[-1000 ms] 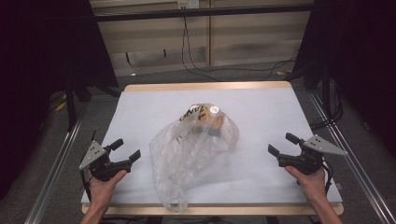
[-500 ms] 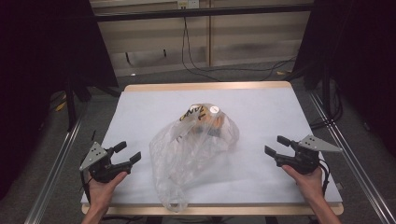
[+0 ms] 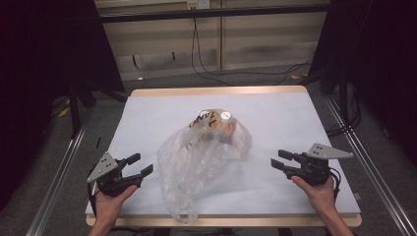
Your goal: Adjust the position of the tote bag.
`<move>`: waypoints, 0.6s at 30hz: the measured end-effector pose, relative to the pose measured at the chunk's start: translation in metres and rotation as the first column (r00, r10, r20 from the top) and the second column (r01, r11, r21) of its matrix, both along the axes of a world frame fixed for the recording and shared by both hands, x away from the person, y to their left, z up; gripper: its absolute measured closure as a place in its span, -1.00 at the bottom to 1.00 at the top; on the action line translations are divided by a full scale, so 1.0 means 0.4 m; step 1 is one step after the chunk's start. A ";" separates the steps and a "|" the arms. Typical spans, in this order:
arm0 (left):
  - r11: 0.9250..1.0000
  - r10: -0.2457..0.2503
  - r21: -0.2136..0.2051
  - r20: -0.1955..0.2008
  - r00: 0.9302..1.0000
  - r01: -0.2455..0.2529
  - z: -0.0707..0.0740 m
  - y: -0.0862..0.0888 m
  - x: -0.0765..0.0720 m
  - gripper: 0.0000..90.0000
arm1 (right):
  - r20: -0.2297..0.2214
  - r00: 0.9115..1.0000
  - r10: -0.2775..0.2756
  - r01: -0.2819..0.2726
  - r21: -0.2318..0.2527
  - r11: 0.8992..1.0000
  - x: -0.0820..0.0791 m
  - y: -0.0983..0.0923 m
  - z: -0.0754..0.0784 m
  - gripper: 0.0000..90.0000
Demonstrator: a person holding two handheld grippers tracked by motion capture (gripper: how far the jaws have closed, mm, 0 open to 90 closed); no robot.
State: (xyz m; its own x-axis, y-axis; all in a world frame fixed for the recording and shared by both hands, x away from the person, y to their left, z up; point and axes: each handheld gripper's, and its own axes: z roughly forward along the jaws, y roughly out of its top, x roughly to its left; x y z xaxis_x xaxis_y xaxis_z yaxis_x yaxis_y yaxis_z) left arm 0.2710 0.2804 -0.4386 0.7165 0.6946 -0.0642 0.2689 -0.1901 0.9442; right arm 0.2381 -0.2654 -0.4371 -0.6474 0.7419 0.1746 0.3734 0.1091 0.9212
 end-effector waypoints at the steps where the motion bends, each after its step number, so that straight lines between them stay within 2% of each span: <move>1: 1.000 -0.010 -0.008 -0.004 1.000 0.010 0.003 -0.005 -0.002 -0.24 | -0.003 1.000 0.011 -0.011 0.006 1.000 -0.003 0.005 0.002 0.24; 2: 1.000 -0.018 -0.016 -0.003 1.000 0.018 0.004 -0.012 -0.004 -0.22 | -0.005 1.000 0.020 -0.020 0.012 1.000 -0.007 0.009 0.004 0.26; 5: 0.998 -0.058 0.006 -0.022 0.998 0.058 0.006 -0.025 -0.011 -0.19 | -0.009 0.998 0.067 -0.067 0.011 0.998 -0.019 0.027 0.008 0.36; 7: 0.999 -0.040 0.030 -0.002 0.999 0.040 0.009 -0.036 -0.022 -0.16 | -0.011 0.995 0.101 -0.101 0.002 0.995 -0.024 0.045 0.012 0.38; 10: 0.997 -0.074 0.026 -0.001 0.997 0.074 0.017 -0.047 -0.027 -0.16 | -0.004 0.991 0.137 -0.137 -0.012 0.990 -0.023 0.073 0.020 0.38; 12: 0.995 -0.099 0.021 -0.004 0.995 0.099 0.017 -0.052 -0.031 -0.16 | -0.006 0.988 0.154 -0.154 0.001 0.988 -0.023 0.091 0.022 0.34; 16: 0.993 -0.114 0.040 -0.019 0.993 0.115 0.018 -0.059 -0.038 -0.14 | -0.010 0.979 0.204 -0.204 0.007 0.979 -0.028 0.129 0.025 0.29; 17: 0.993 -0.115 0.018 -0.023 0.993 0.116 0.019 -0.064 -0.040 -0.14 | -0.008 0.976 0.219 -0.219 -0.001 0.976 -0.028 0.140 0.027 0.29; 18: 0.991 -0.130 0.022 -0.029 0.991 0.130 0.021 -0.063 -0.041 -0.12 | -0.007 0.973 0.231 -0.231 0.001 0.973 -0.029 0.150 0.029 0.30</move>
